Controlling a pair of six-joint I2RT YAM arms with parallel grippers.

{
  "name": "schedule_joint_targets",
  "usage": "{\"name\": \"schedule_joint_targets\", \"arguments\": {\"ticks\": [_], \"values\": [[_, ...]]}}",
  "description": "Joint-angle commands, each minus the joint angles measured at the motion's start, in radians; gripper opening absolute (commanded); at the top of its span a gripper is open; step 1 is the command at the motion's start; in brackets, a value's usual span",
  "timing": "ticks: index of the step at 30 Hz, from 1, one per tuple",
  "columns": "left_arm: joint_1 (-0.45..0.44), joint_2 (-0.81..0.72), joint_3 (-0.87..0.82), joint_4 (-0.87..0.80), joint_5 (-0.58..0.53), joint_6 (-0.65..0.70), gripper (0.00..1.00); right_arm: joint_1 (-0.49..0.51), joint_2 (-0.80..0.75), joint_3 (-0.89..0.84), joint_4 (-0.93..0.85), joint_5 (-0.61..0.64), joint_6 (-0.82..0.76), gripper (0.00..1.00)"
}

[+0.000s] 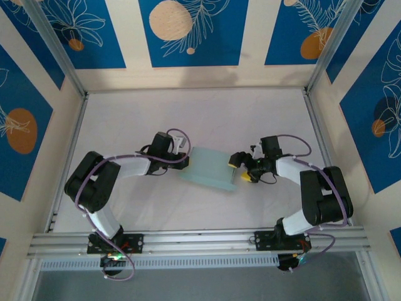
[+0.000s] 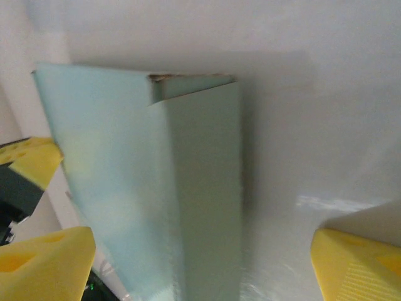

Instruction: Fold the paper box

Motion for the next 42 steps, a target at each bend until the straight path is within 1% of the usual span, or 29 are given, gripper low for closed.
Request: {"name": "schedule_joint_targets", "arguments": {"ticks": [1, 6, 10, 13, 17, 20, 21, 24, 26, 29, 31, 34, 36, 39, 42], "values": [[0.044, 0.072, -0.08, -0.204, -0.069, -0.006, 0.0, 0.027, 0.004, -0.008, 0.023, -0.083, -0.015, 0.9], [0.044, 0.08, -0.069, -0.194, -0.048, -0.005, 0.0, 0.052, 0.017, -0.003, 0.051, -0.088, -0.018, 0.89], [0.042, 0.087, -0.064, -0.192, -0.037, -0.004, 0.0, 0.071, 0.061, 0.001, 0.134, -0.143, 0.015, 0.8], [0.041, 0.091, -0.064, -0.188, -0.029, -0.005, 0.0, 0.075, 0.068, -0.013, 0.233, -0.198, 0.077, 0.72], [0.038, 0.086, -0.062, -0.183, -0.014, -0.013, 0.0, 0.072, 0.014, -0.039, 0.314, -0.213, 0.158, 0.57], [0.037, 0.061, -0.052, -0.203, -0.019, -0.015, 0.0, 0.076, -0.021, -0.037, 0.307, -0.219, 0.192, 0.45], [0.037, 0.048, -0.045, -0.216, -0.023, -0.012, 0.0, 0.076, -0.029, -0.035, 0.295, -0.219, 0.198, 0.43], [0.038, -0.021, -0.004, -0.304, -0.064, 0.024, 0.01, 0.077, -0.047, -0.01, 0.192, -0.202, 0.182, 0.35], [0.037, -0.088, 0.038, -0.387, -0.114, 0.067, 0.15, 0.069, -0.067, -0.008, 0.134, -0.187, 0.182, 0.31], [0.034, -0.205, 0.095, -0.502, -0.228, 0.157, 0.33, 0.049, -0.113, -0.019, 0.106, -0.194, 0.217, 0.27], [0.024, -0.292, 0.106, -0.53, -0.314, 0.226, 0.39, 0.041, -0.145, -0.013, 0.072, -0.194, 0.231, 0.26], [-0.014, -0.403, 0.121, -0.551, -0.368, 0.36, 0.46, 0.037, -0.175, 0.005, 0.032, -0.21, 0.259, 0.26], [-0.065, -0.467, 0.122, -0.555, -0.383, 0.454, 0.5, 0.035, -0.189, 0.013, 0.019, -0.219, 0.288, 0.26], [-0.181, -0.582, 0.073, -0.501, -0.412, 0.641, 0.58, 0.035, -0.21, 0.019, 0.022, -0.234, 0.328, 0.25], [-0.307, -0.692, -0.034, -0.39, -0.457, 0.848, 0.73, 0.036, -0.231, 0.02, 0.03, -0.25, 0.355, 0.25]]}}
